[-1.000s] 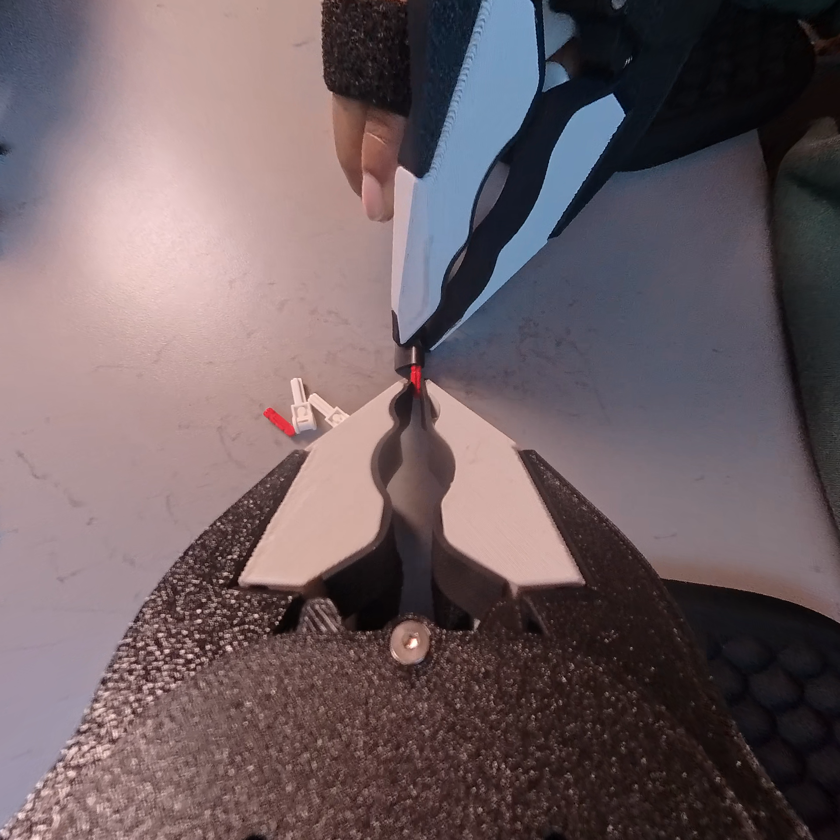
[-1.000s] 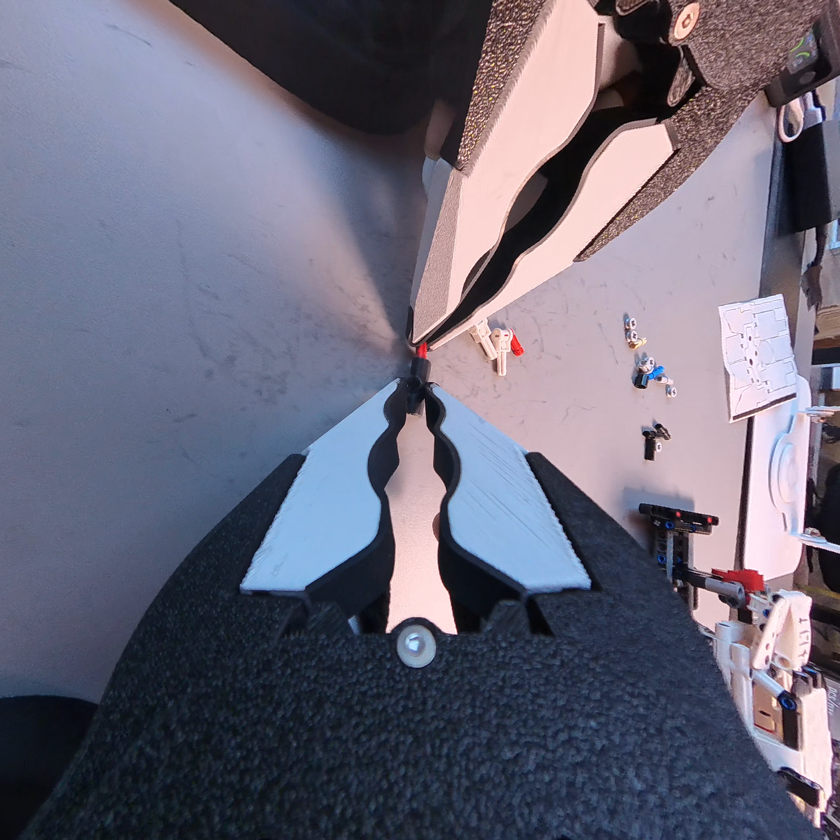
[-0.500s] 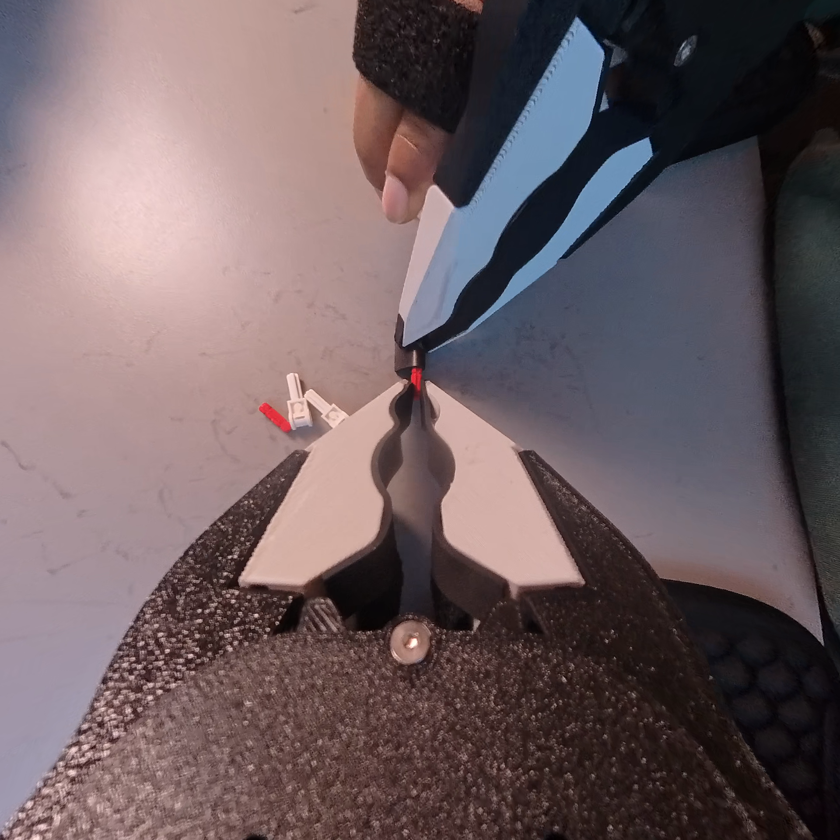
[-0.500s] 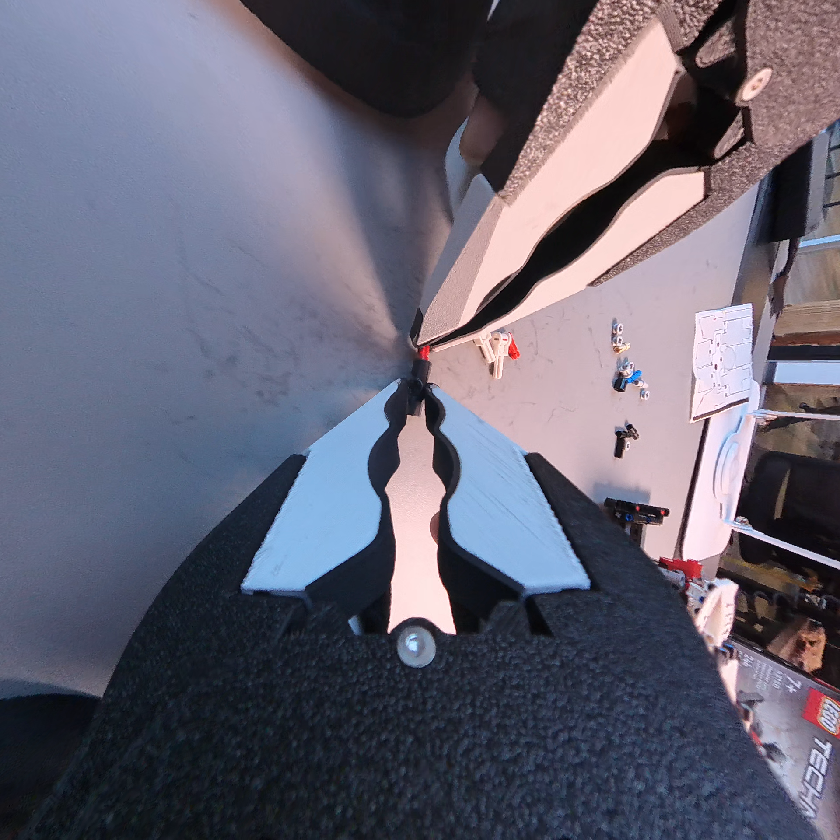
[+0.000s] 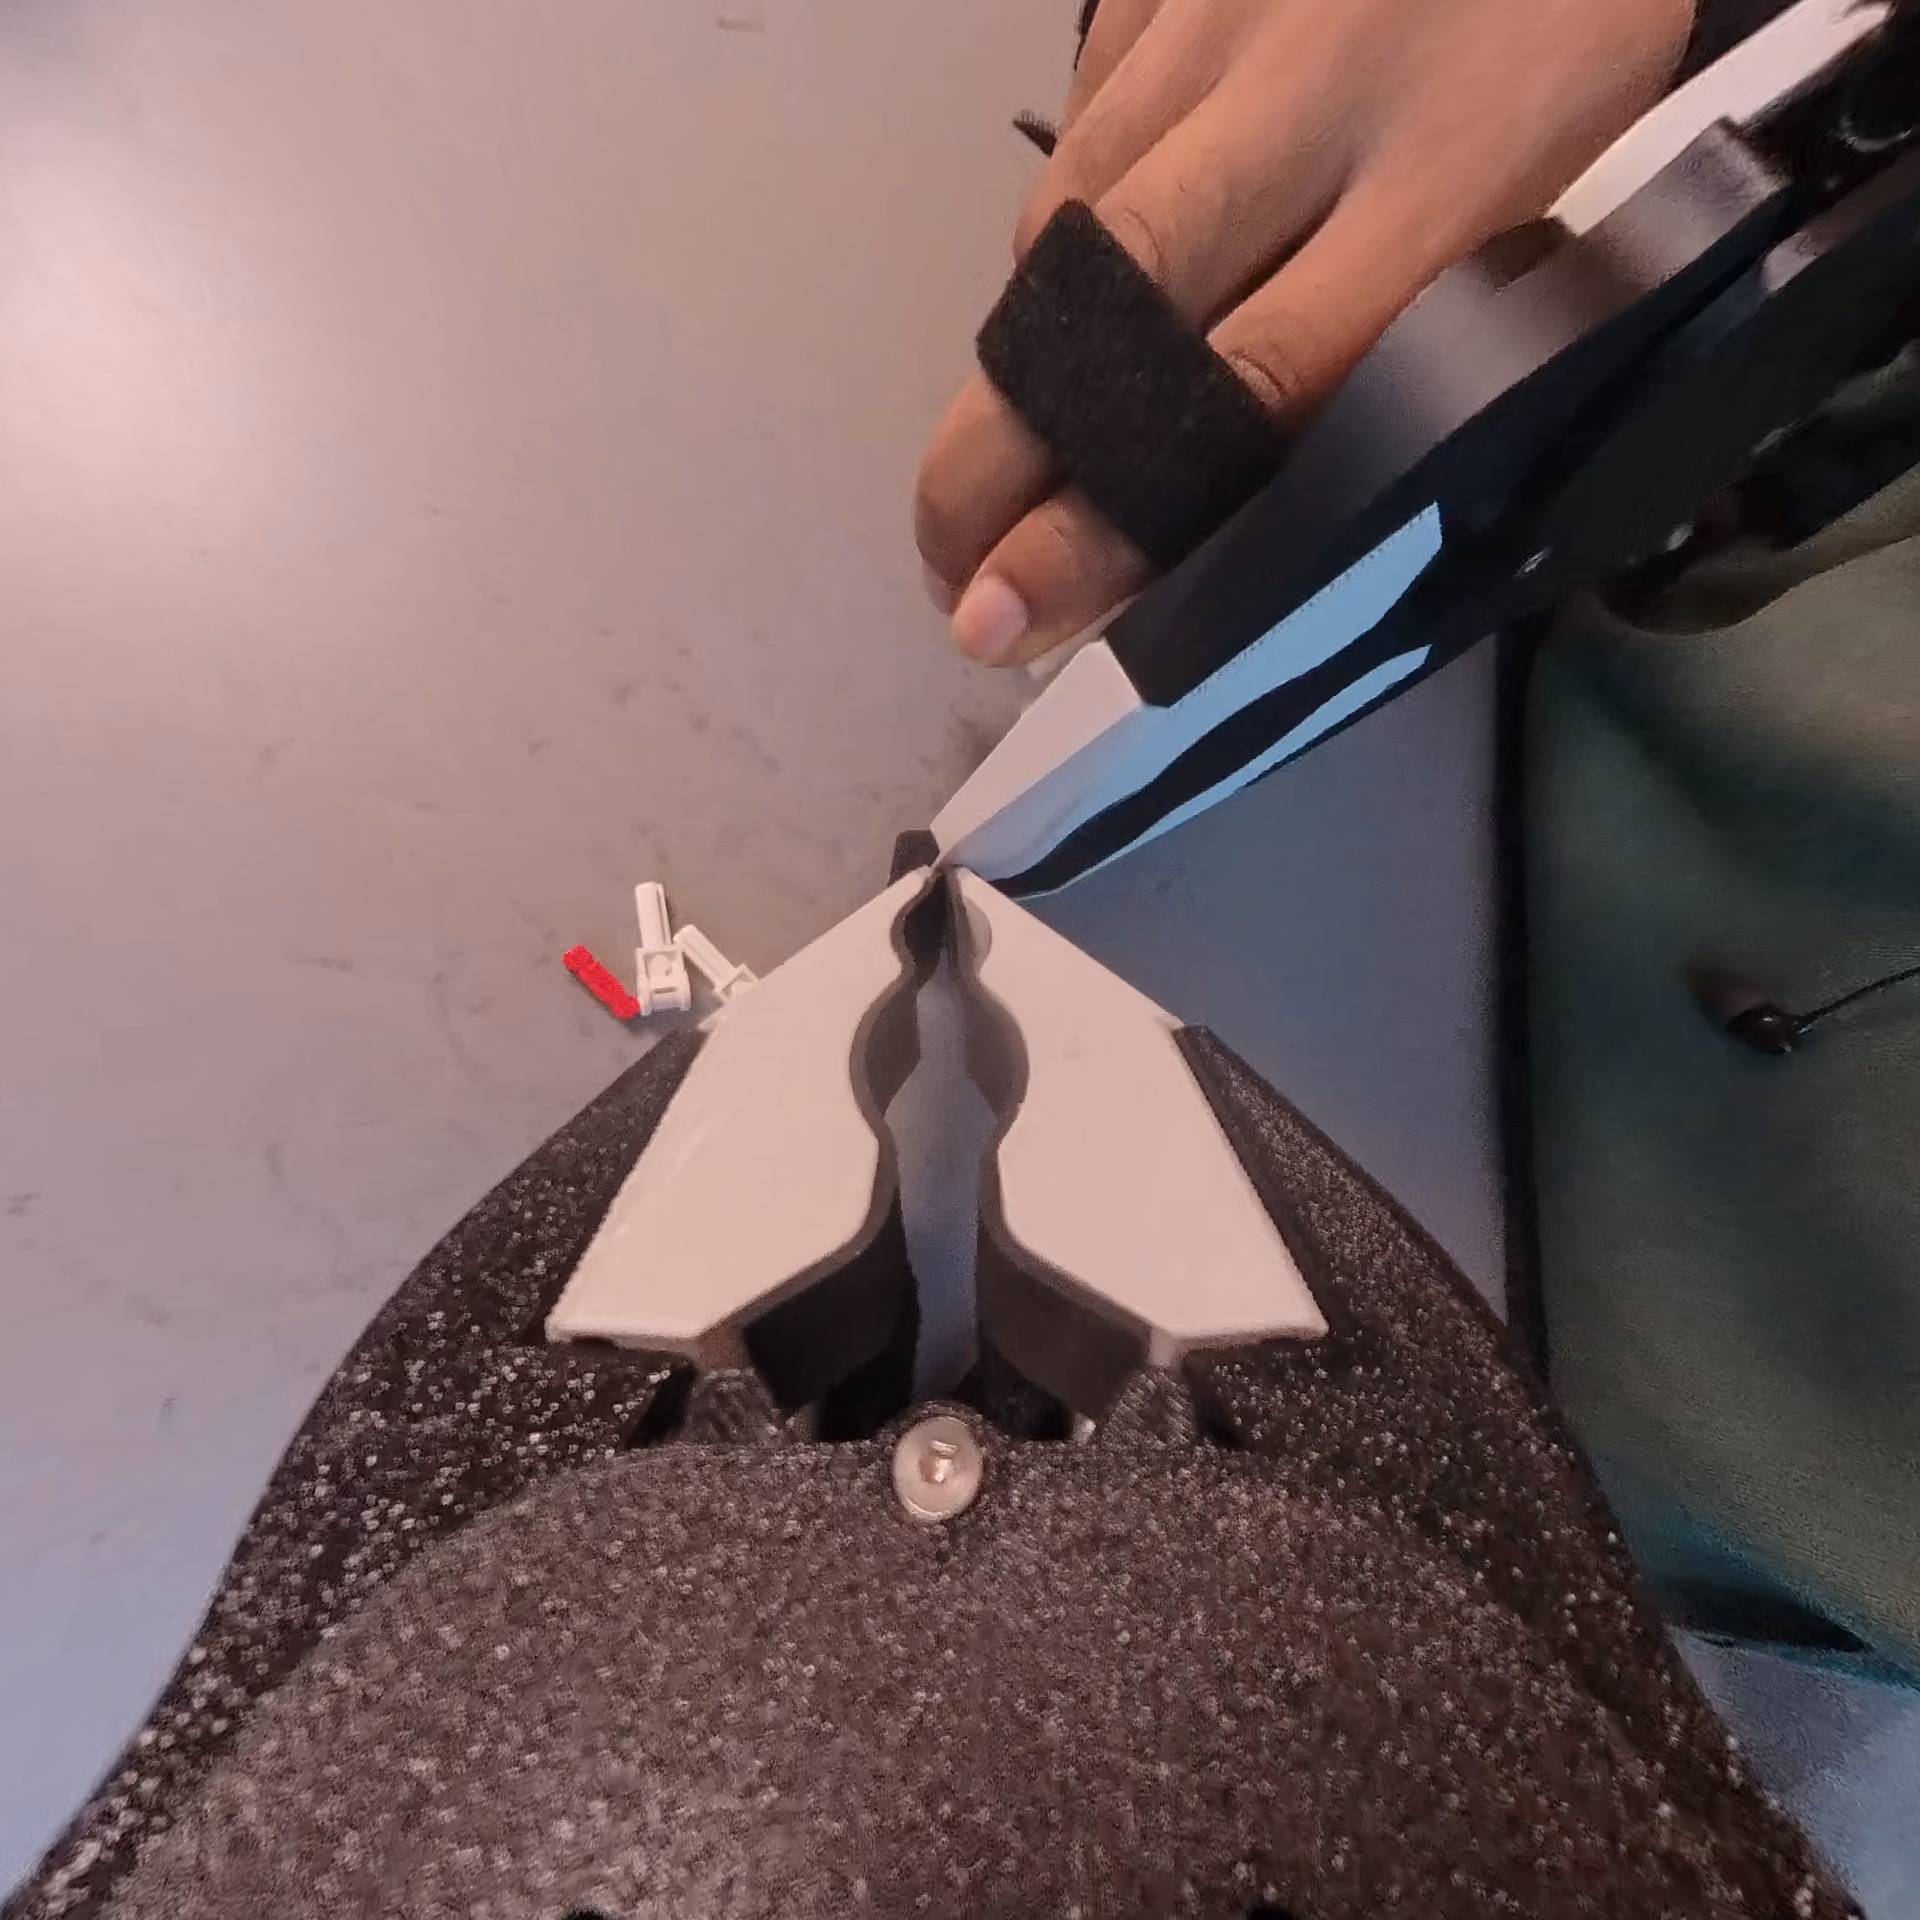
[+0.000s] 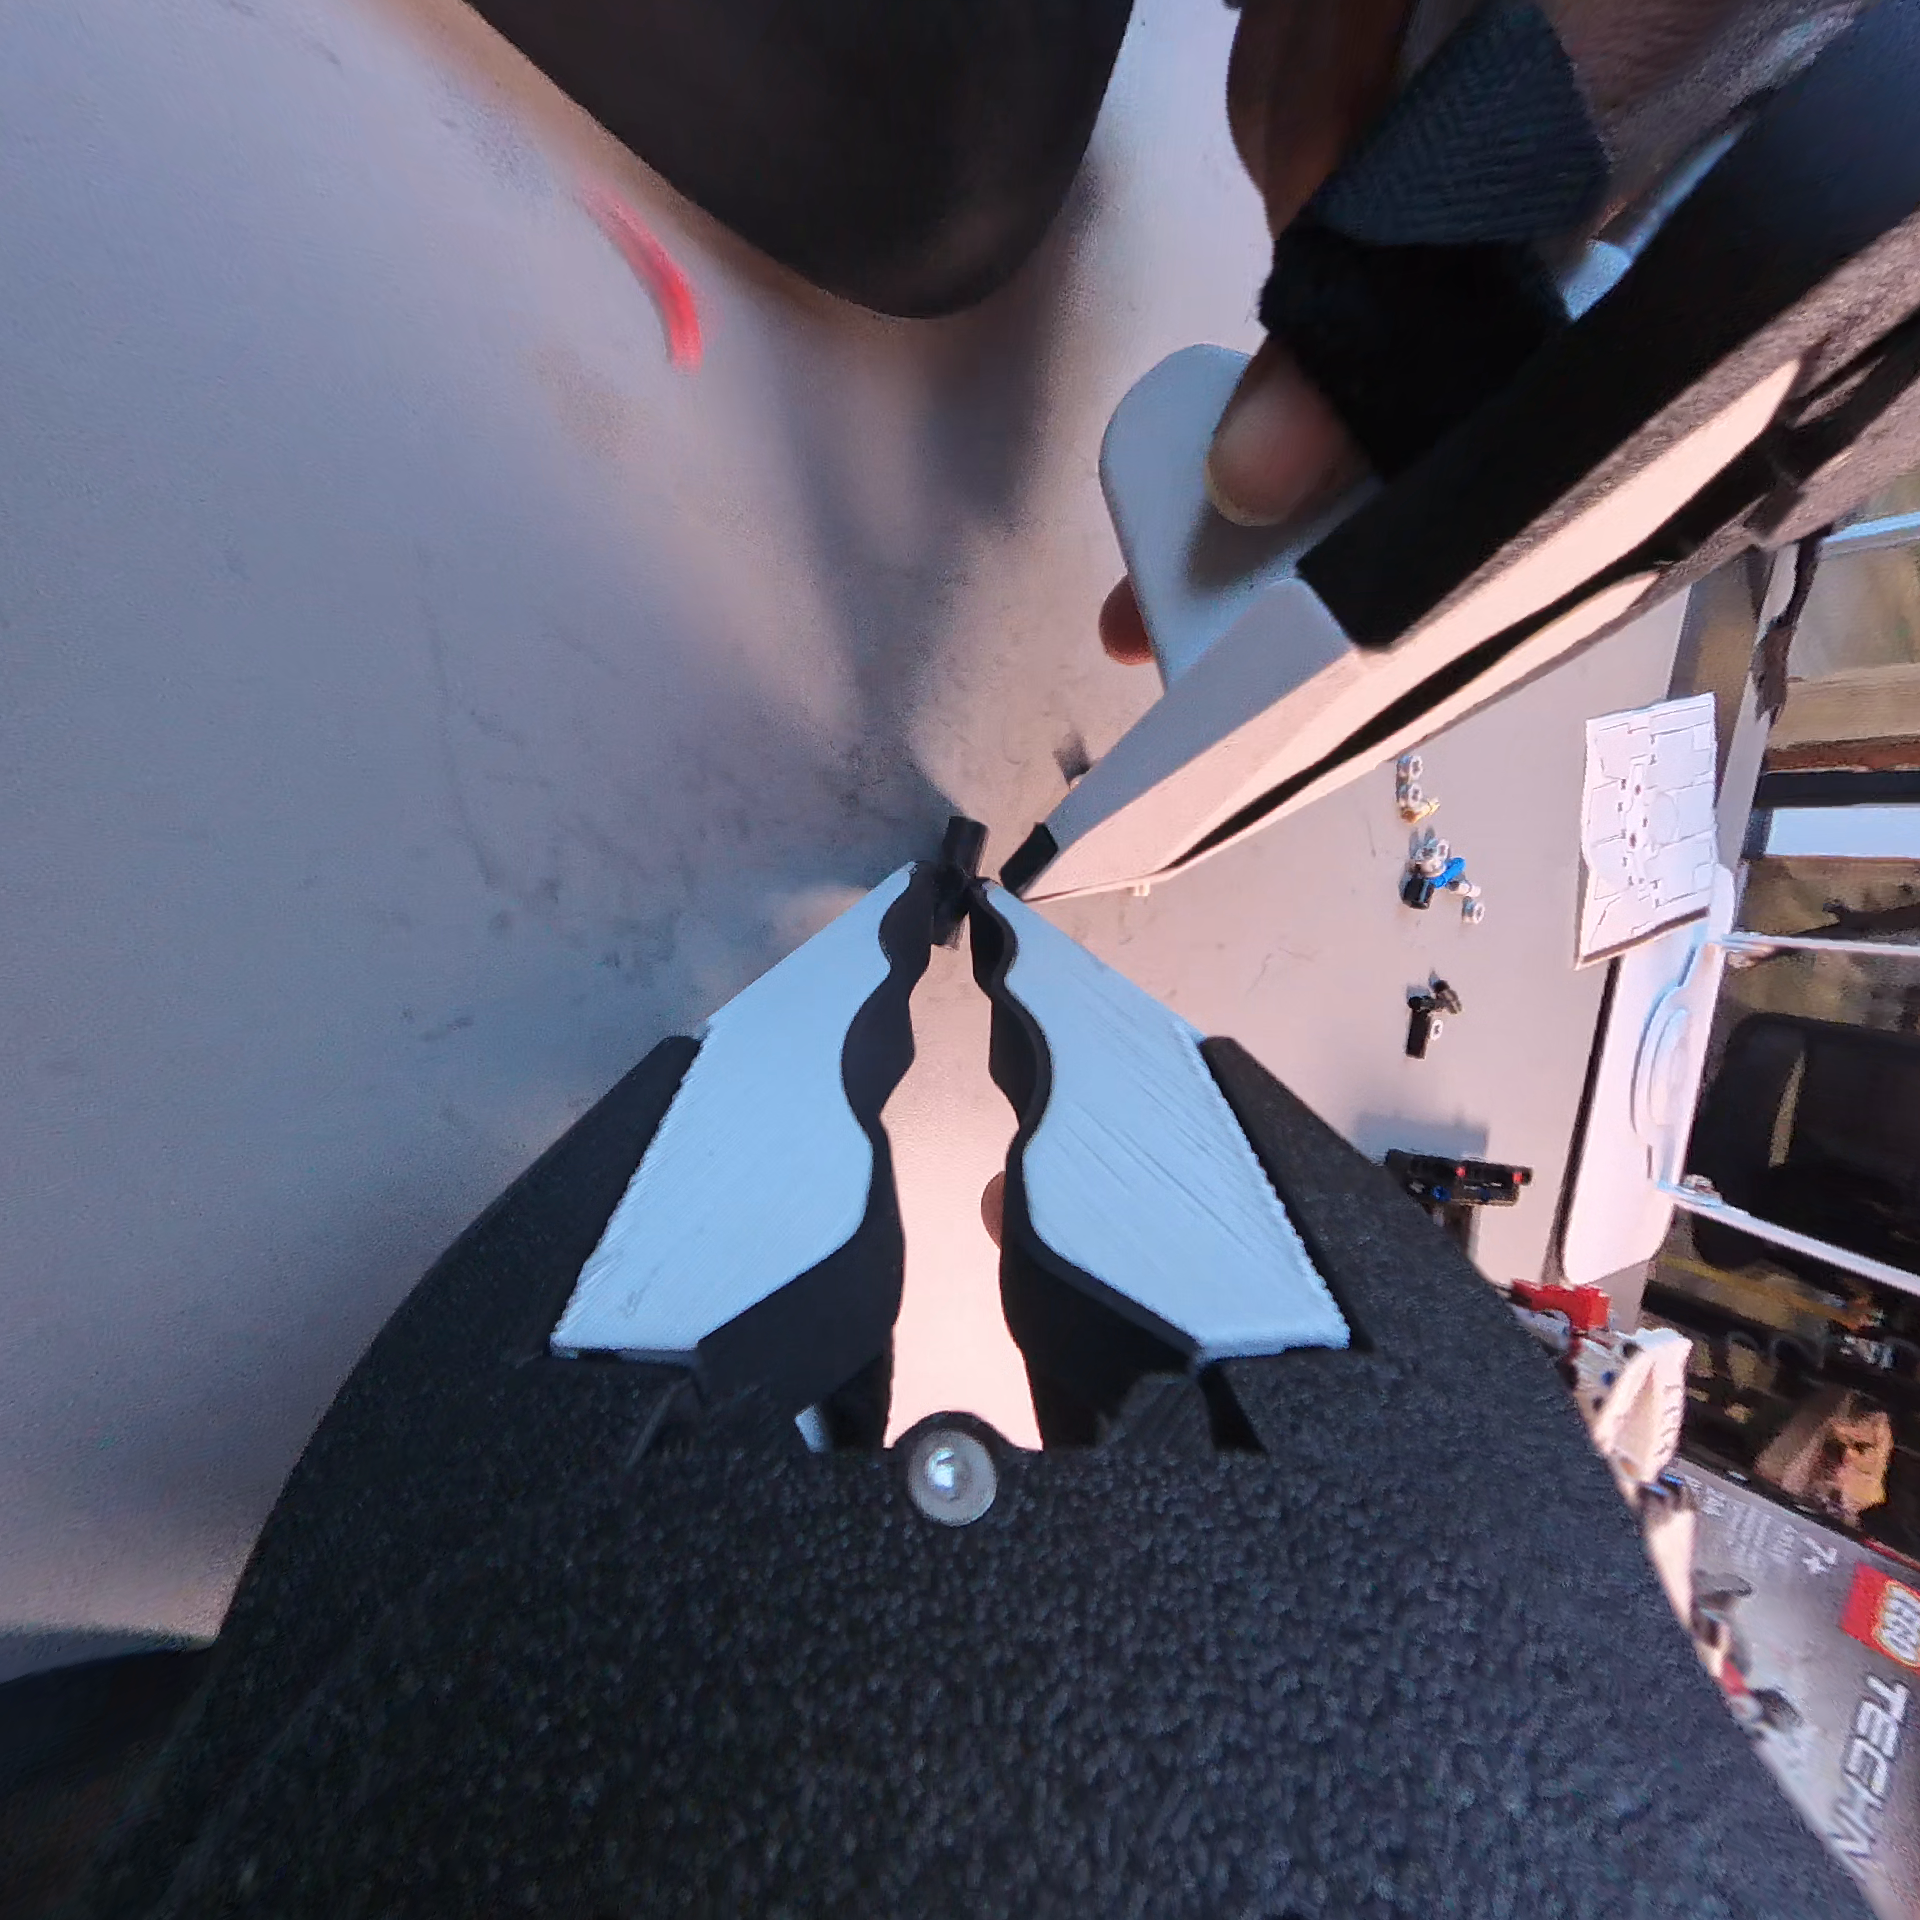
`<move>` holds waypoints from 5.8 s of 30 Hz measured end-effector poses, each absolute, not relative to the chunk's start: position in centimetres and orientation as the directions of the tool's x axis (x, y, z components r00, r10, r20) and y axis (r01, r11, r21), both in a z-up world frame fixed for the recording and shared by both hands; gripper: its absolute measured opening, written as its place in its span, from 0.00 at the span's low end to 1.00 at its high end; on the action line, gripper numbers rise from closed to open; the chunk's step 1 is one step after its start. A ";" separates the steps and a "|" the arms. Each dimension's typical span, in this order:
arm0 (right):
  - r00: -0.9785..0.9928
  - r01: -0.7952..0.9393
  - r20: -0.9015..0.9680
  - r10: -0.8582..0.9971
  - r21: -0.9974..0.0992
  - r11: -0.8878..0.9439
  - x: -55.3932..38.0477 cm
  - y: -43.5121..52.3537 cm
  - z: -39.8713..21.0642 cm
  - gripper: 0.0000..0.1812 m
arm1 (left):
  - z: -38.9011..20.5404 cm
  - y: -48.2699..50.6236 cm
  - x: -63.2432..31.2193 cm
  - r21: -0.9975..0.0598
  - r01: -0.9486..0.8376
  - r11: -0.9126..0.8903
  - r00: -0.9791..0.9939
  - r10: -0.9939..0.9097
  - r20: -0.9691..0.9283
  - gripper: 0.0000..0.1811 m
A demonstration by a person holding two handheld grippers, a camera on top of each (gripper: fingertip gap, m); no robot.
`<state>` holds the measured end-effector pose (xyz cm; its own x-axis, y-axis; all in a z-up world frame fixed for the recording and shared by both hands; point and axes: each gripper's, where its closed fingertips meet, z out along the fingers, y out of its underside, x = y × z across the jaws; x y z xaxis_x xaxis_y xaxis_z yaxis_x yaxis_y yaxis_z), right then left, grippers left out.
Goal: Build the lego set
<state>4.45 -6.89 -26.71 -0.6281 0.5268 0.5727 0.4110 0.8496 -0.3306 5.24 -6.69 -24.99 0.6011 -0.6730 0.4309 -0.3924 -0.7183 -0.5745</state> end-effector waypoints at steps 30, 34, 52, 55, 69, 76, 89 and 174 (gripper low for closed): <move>-0.397 0.474 0.379 0.836 -0.695 0.541 6.0 -4.8 -23.3 0.19 | -18.9 -13.4 -0.9 -0.843 -0.234 -0.484 0.871 -0.489 0.039 0.17; -0.374 0.443 0.331 0.866 -0.757 0.481 7.1 -5.5 -22.0 0.19 | -19.5 -15.9 -0.3 -0.836 -0.238 -0.495 0.882 -0.471 0.028 0.17; -0.444 0.364 0.239 0.864 -0.832 0.418 11.6 -11.6 -20.2 0.19 | -19.4 -22.4 5.3 -0.855 -0.205 -0.477 0.850 -0.520 0.086 0.19; -0.472 0.334 0.232 0.850 -0.845 0.417 12.5 -13.9 -19.3 0.19 | -18.8 -24.0 7.7 -0.863 -0.218 -0.456 0.810 -0.578 0.101 0.18; -0.728 0.315 0.089 0.679 -0.837 0.447 18.7 -28.5 -22.1 0.21 | -21.7 -30.3 13.3 -0.837 -0.284 -0.468 0.740 -0.662 0.119 0.23; -0.796 0.320 -0.001 0.605 -0.850 0.419 20.6 -31.0 -21.5 0.16 | -20.2 -35.3 17.5 -0.836 -0.271 -0.477 0.502 -0.811 0.300 0.22; -0.814 0.347 -0.008 0.581 -0.809 0.474 19.8 -30.4 -22.8 0.24 | -19.7 -39.0 20.7 -0.773 -0.142 -0.619 0.264 -0.776 0.573 0.00; -0.558 0.432 -0.039 0.829 -0.867 0.250 29.2 -31.2 -21.4 0.18 | -32.8 -40.9 13.0 -0.649 -0.253 -0.718 0.884 -0.444 0.146 0.00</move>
<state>29.24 -31.24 -21.41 -0.5585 0.8286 -0.0395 0.4315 0.2495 -0.8669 13.05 -40.94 -32.84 0.8841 -0.4438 0.1461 -0.2530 -0.7176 -0.6489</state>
